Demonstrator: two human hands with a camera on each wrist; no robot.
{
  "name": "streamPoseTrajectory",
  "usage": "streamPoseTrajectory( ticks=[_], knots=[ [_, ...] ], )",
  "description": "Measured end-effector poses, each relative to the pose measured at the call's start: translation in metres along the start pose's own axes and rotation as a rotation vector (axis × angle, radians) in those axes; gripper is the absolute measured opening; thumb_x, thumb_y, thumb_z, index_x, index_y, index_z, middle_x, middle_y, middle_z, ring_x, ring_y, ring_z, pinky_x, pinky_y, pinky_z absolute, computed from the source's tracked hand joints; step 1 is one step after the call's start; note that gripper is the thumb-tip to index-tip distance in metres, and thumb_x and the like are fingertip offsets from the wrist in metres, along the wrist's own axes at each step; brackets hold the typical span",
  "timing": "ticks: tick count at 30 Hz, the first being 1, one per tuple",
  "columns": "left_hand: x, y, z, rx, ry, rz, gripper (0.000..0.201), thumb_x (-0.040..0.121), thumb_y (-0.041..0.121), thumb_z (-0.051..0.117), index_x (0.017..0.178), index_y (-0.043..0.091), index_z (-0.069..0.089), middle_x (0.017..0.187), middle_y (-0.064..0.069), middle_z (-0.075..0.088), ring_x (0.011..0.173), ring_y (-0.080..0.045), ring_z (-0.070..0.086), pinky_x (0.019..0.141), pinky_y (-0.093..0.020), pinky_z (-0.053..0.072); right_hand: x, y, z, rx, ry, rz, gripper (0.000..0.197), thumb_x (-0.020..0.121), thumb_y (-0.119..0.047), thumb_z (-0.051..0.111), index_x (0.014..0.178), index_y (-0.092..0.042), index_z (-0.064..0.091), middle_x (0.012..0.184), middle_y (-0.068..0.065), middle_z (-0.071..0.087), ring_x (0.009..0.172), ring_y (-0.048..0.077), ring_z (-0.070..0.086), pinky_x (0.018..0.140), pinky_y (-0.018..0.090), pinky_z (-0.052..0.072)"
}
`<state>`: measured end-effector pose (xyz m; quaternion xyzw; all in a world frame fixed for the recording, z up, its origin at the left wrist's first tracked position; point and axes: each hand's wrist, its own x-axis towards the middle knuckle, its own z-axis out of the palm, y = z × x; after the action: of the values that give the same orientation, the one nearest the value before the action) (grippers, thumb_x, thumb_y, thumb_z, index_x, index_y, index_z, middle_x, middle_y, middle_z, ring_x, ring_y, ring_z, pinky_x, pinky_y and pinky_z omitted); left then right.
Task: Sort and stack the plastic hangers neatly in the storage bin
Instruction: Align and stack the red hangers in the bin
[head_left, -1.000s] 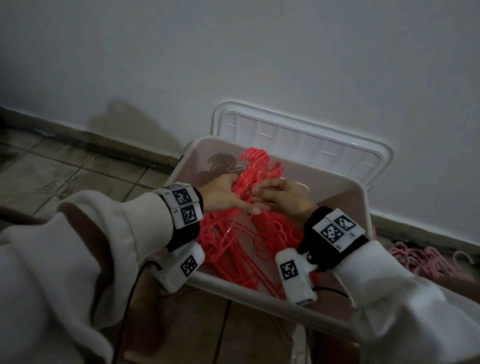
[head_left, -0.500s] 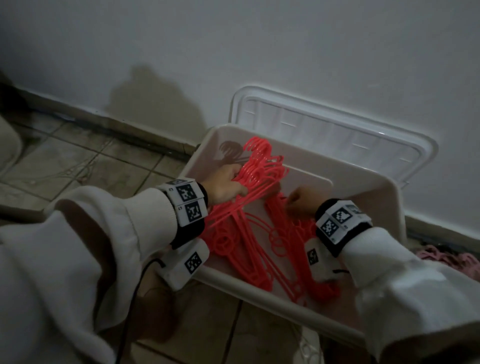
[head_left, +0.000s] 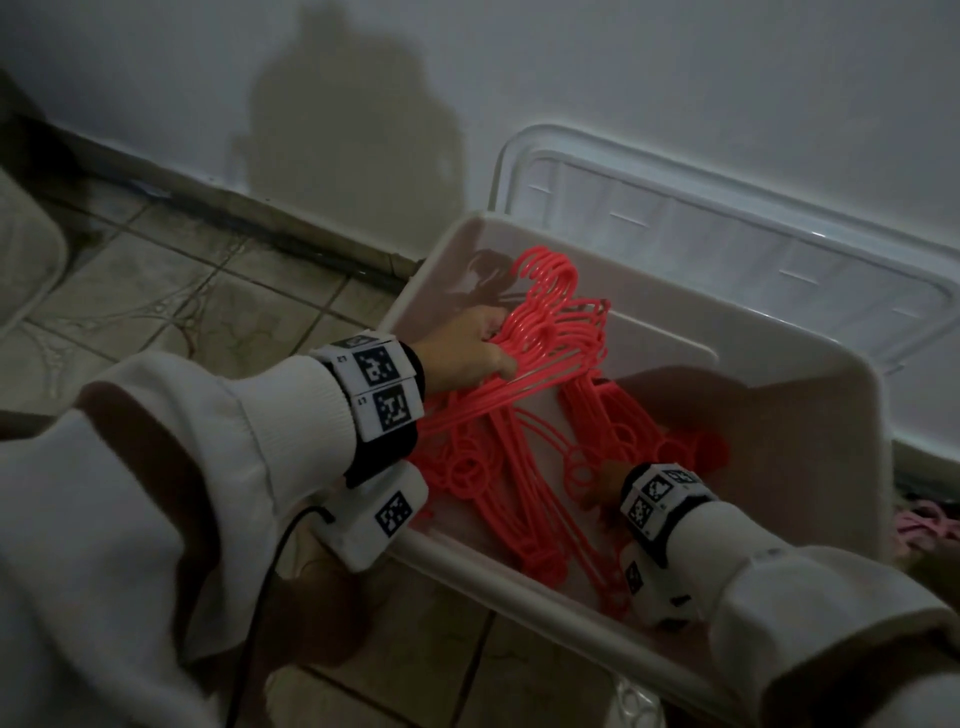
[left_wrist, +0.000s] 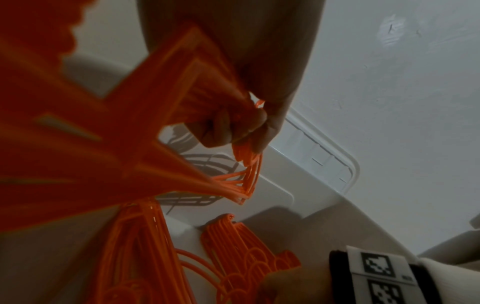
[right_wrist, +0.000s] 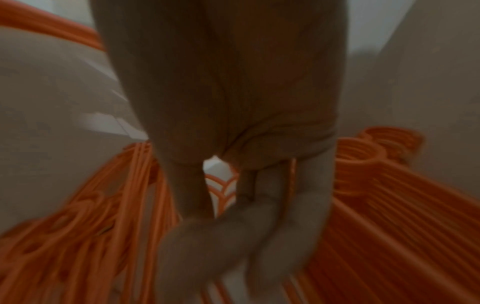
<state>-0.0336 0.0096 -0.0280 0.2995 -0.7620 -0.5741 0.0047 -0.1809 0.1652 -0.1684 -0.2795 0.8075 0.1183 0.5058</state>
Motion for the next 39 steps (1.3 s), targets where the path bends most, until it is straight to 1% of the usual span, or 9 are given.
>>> streamPoseTrajectory(
  ticks=[4, 10, 14, 17, 20, 30, 32, 35, 39],
  knots=[
    [-0.001, -0.001, 0.001, 0.013, -0.026, 0.004, 0.023, 0.076, -0.014, 0.054, 0.092, 0.001, 0.053, 0.069, -0.006, 0.05, 0.035, 0.002, 0.042, 0.038, -0.011, 0.034, 0.009, 0.005, 0.005, 0.137, 0.053, -0.032, 0.032, 0.083, -0.016, 0.065, 0.112, -0.005, 0.059, 0.116, 0.019, 0.06, 0.094, 0.033, 0.061, 0.084, 0.04, 0.049],
    [-0.001, -0.003, 0.001, 0.03, -0.008, 0.005, 0.023, 0.074, -0.015, 0.055, 0.094, -0.005, 0.056, 0.067, -0.007, 0.049, 0.035, 0.002, 0.04, 0.038, -0.011, 0.033, 0.011, 0.006, 0.004, 0.257, 0.05, -0.042, 0.018, 0.086, -0.016, 0.062, 0.073, -0.006, 0.053, 0.046, 0.0, 0.063, 0.042, 0.008, 0.06, 0.063, 0.033, 0.052],
    [-0.002, -0.001, 0.0, 0.024, -0.018, 0.016, 0.025, 0.074, -0.017, 0.053, 0.093, -0.001, 0.055, 0.067, -0.006, 0.049, 0.037, 0.003, 0.041, 0.039, -0.01, 0.033, 0.002, 0.0, 0.001, 0.23, 0.138, -0.118, 0.043, 0.086, -0.021, 0.062, 0.119, 0.005, 0.053, 0.1, 0.019, 0.065, 0.087, 0.025, 0.065, 0.081, 0.033, 0.045],
    [-0.003, -0.001, -0.001, 0.043, -0.012, -0.003, 0.023, 0.075, -0.014, 0.054, 0.09, 0.003, 0.052, 0.065, -0.005, 0.049, 0.033, 0.002, 0.041, 0.038, -0.011, 0.033, 0.01, 0.005, 0.002, 0.045, 0.206, -0.112, 0.082, 0.068, -0.063, 0.05, 0.128, -0.006, 0.049, 0.121, 0.014, 0.06, 0.105, 0.028, 0.06, 0.093, 0.034, 0.046],
    [-0.004, -0.001, -0.001, 0.028, -0.002, -0.021, 0.025, 0.076, -0.013, 0.055, 0.094, 0.004, 0.054, 0.067, -0.004, 0.05, 0.032, 0.003, 0.041, 0.038, -0.011, 0.033, -0.007, -0.001, -0.002, -0.022, 0.286, -0.129, 0.061, 0.085, -0.043, 0.055, 0.133, -0.008, 0.043, 0.129, 0.015, 0.055, 0.116, 0.031, 0.054, 0.095, 0.034, 0.042],
    [-0.009, 0.016, 0.004, 0.061, 0.067, 0.042, 0.034, 0.074, -0.014, 0.057, 0.065, 0.018, 0.049, 0.062, 0.003, 0.052, 0.037, 0.007, 0.045, 0.043, -0.009, 0.035, -0.067, 0.003, -0.04, 0.0, 0.524, -0.193, 0.036, 0.094, -0.023, 0.05, 0.124, -0.004, 0.053, 0.121, 0.022, 0.059, 0.114, 0.034, 0.056, 0.093, 0.035, 0.043],
    [-0.013, 0.021, 0.006, 0.072, 0.076, 0.043, 0.028, 0.075, -0.011, 0.057, 0.069, 0.016, 0.051, 0.062, 0.003, 0.051, 0.036, 0.006, 0.044, 0.039, -0.008, 0.034, -0.081, 0.009, -0.052, 0.111, 0.522, -0.243, 0.027, 0.092, -0.017, 0.052, 0.113, -0.001, 0.059, 0.104, 0.02, 0.066, 0.099, 0.026, 0.065, 0.084, 0.033, 0.047],
    [-0.017, 0.028, 0.009, 0.075, 0.08, 0.07, 0.018, 0.076, -0.009, 0.058, 0.086, 0.007, 0.056, 0.068, -0.002, 0.053, 0.037, 0.004, 0.044, 0.039, -0.008, 0.035, -0.105, 0.02, -0.064, 0.476, 0.414, -0.329, 0.008, 0.092, -0.002, 0.05, 0.087, 0.0, 0.055, 0.05, -0.001, 0.064, 0.041, 0.002, 0.06, 0.048, 0.019, 0.05],
    [-0.017, 0.036, 0.013, 0.063, 0.092, 0.076, 0.022, 0.077, -0.01, 0.06, 0.073, 0.011, 0.053, 0.058, -0.002, 0.051, 0.03, 0.0, 0.038, 0.035, -0.012, 0.032, -0.135, 0.035, -0.071, 0.731, 0.345, -0.387, 0.02, 0.092, 0.003, 0.048, 0.073, -0.004, 0.052, 0.043, 0.001, 0.061, 0.035, 0.004, 0.058, 0.038, 0.014, 0.045]
  ],
)
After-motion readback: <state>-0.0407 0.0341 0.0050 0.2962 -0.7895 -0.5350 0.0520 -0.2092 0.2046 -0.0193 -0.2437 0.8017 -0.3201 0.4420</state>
